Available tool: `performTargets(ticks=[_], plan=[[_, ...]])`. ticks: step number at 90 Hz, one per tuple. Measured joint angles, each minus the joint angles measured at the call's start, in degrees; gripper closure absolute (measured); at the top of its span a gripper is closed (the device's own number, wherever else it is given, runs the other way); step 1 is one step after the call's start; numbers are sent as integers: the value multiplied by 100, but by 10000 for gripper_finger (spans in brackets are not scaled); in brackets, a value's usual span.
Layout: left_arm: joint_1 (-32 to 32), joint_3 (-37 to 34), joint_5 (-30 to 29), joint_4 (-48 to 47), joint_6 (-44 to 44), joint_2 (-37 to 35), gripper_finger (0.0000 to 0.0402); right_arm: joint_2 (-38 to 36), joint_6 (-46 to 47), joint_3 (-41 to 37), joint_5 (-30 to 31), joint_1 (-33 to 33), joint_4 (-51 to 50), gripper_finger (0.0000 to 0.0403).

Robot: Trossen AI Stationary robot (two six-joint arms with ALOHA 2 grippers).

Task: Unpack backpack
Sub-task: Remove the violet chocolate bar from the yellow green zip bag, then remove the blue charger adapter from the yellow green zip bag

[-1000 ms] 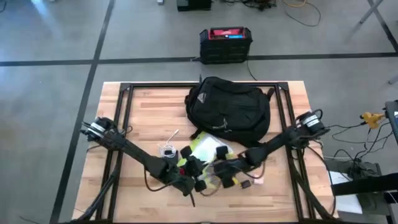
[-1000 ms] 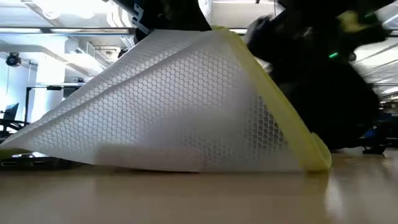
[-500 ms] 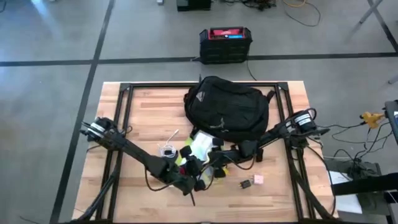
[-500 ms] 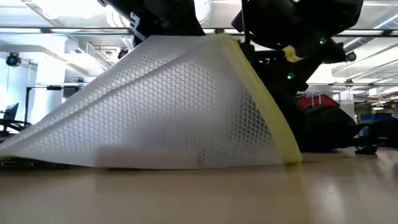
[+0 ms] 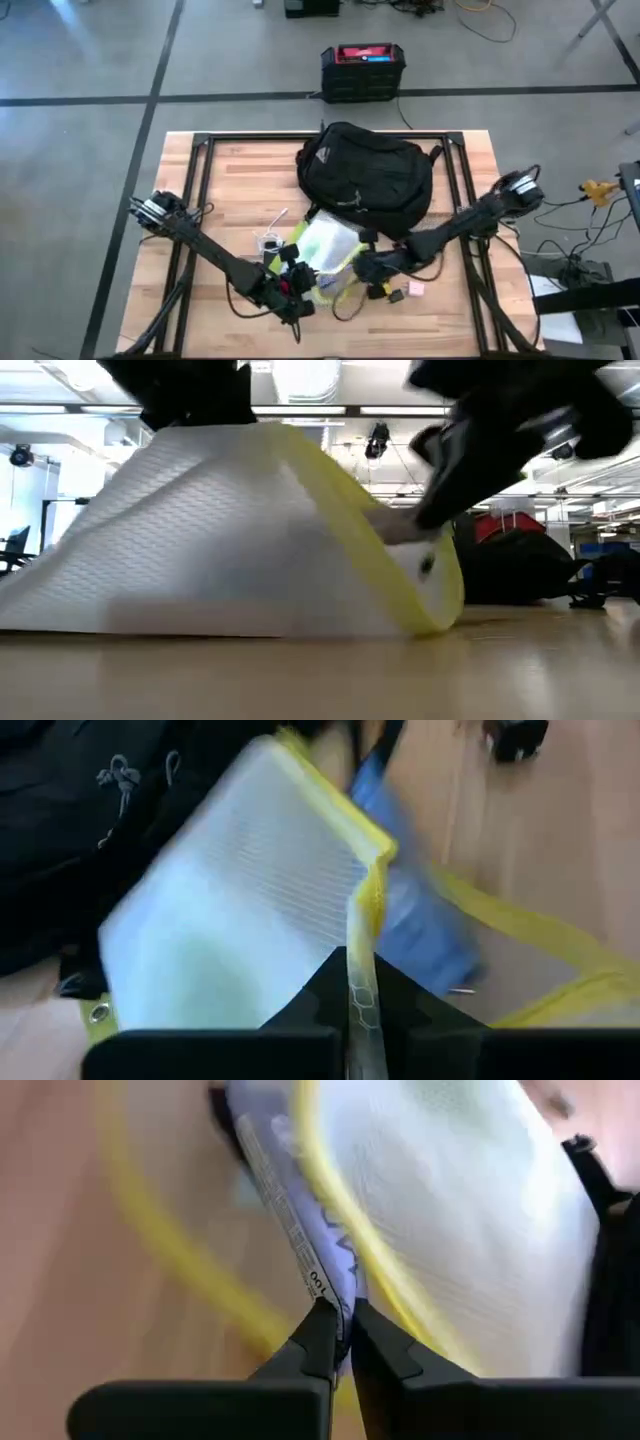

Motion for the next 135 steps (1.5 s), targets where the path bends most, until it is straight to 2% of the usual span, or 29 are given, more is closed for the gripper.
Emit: performTargets(ticks=[14, 33, 46, 62, 73, 85, 95, 103, 111, 125, 135], plan=[[-81, -28, -29, -125, -3, 22, 402, -704, 813, -2, -143, 524, -1553, 400], [-125, -35, -35, -232, -5, 22, 402, -1101, 2395, -99, -324, 1408, -3397, 400], [-199, -37, 88, -296, -3, 13, 402, -1108, 3365, -319, -394, 1981, -3731, 400], [-302, -44, 277, -327, -46, -188, 402, -1103, 4392, -576, -894, 2349, -3667, 394], [-338, -44, 275, -326, -44, -263, 402, -1055, 4797, -619, -1117, 2435, -3662, 364], [-329, -44, 277, -288, -49, -268, 402, -1035, 4829, -596, -1062, 2354, -3665, 301], [-331, -44, 276, -278, -51, -266, 402, -1046, 4586, -416, -580, 2167, -3616, 245], [-312, -44, 184, -249, -51, -266, 402, -1046, 4041, -312, 197, 2027, -3099, 209], [-299, -44, -124, -177, -62, -273, 402, -1044, 3046, -335, 835, 1888, -1693, 181], [-228, -44, -335, -160, -429, -257, 402, -619, 1369, -510, 857, 1470, 1119, 148], [-218, -59, -344, -340, -920, -222, 402, -56, 753, -529, 719, 1218, 2423, 136]])
